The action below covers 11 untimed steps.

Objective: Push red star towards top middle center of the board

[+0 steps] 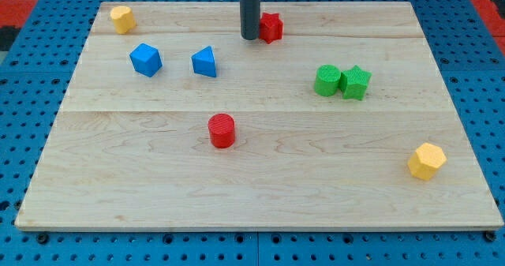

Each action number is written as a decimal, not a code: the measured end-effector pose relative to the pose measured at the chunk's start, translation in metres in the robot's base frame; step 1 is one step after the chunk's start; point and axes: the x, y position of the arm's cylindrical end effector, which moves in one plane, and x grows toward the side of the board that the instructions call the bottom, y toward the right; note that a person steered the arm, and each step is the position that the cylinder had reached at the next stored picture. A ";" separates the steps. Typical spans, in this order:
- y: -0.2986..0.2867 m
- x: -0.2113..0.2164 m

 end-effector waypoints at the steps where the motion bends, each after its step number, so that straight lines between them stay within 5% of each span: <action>1: 0.057 0.029; 2: 0.085 -0.009; 3: 0.033 -0.029; 5: 0.041 0.011; 6: -0.008 0.017; 9: -0.020 -0.027; 11: -0.014 0.011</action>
